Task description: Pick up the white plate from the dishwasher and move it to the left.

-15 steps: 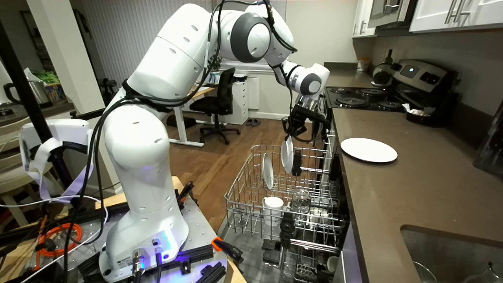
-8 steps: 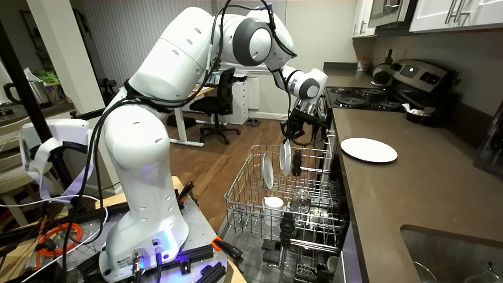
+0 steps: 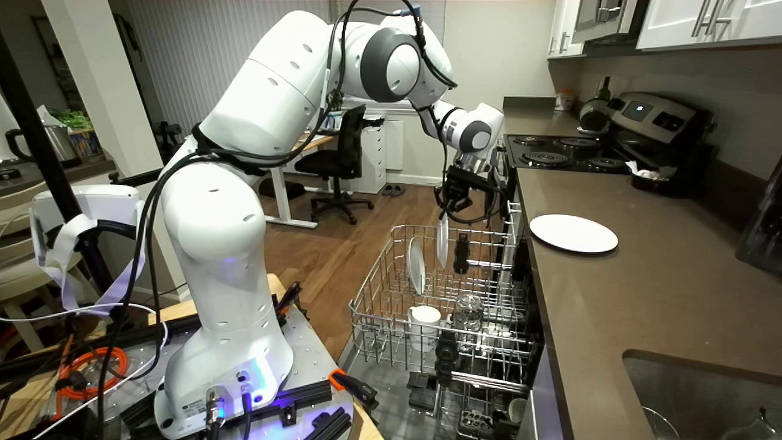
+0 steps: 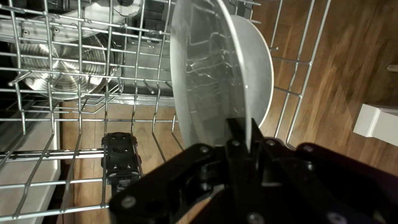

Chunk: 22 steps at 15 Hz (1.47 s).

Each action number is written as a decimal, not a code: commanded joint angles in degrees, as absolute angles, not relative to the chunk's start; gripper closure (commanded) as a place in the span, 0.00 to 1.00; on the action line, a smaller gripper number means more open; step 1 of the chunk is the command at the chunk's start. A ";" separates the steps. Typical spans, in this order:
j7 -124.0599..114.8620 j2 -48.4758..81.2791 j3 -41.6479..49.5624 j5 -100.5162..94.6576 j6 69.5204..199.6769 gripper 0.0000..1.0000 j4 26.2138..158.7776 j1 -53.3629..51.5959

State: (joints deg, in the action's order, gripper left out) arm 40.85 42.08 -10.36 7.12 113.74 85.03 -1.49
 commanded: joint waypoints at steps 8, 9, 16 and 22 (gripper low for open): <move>39.16 42.07 -10.74 6.55 114.08 0.98 85.03 -1.67; 38.58 42.18 -10.62 6.34 114.38 0.98 85.08 -1.99; 39.69 44.50 -11.19 6.47 114.46 0.93 84.82 -1.87; 39.59 45.27 -11.27 6.42 115.28 0.93 84.70 -2.00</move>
